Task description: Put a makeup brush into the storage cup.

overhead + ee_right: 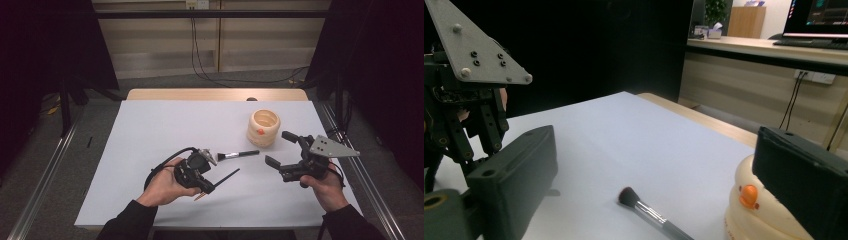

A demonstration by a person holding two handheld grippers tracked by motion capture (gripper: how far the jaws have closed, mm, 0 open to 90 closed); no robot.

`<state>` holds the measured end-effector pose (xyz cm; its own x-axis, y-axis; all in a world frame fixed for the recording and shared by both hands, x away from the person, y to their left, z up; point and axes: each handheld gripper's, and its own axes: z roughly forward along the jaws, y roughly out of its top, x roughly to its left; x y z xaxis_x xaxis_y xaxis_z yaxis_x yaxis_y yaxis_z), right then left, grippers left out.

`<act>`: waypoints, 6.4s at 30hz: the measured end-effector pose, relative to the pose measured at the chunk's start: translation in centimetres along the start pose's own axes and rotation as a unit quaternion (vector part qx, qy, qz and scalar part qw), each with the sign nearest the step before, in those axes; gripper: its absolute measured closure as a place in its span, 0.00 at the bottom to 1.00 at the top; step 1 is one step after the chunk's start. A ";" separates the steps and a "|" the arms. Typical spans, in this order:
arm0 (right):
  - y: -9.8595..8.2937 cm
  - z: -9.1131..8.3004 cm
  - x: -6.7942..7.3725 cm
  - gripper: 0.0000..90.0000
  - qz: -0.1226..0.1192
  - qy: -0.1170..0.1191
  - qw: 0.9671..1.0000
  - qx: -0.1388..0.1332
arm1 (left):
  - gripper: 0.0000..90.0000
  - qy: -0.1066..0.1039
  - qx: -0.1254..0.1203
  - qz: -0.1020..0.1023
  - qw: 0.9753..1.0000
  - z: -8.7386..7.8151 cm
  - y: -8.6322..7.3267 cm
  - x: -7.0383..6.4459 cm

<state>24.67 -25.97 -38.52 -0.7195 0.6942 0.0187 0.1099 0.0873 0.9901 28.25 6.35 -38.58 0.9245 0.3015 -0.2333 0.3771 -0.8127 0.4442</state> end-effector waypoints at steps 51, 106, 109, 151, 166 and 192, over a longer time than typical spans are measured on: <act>1.8 7.9 0.8 0.21 -0.040 0.192 0.958 0.211 | 0.93 0.006 0.039 0.024 0.999 1.0 0.5 -0.4; -0.6 11.6 5.3 0.75 -0.152 0.351 0.821 0.423 | 0.93 -0.020 0.072 0.061 0.995 2.7 1.0 -1.6; -0.8 11.6 5.5 0.81 -0.150 0.363 0.819 0.418 | 0.93 -0.017 0.062 0.062 0.996 2.7 0.8 -1.7; -0.7 11.0 5.0 0.95 -0.136 0.375 0.823 0.404 | 0.35 -0.012 0.010 0.080 0.997 2.6 1.0 -1.5; -0.3 10.5 4.2 0.95 -0.121 0.353 0.837 0.400 | 0.04 0.025 -0.081 0.047 0.995 0.8 0.5 -0.2; -0.4 8.5 2.7 0.95 -0.080 0.296 0.871 0.383 | 0.03 0.091 -0.256 0.022 0.962 -1.1 -4.1 -0.2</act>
<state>28.51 -18.06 -40.09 -0.9706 0.1580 0.1815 0.2370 0.7580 0.6076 26.57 10.18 -39.39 0.9172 0.3925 -0.0687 0.2715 -0.4893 0.8288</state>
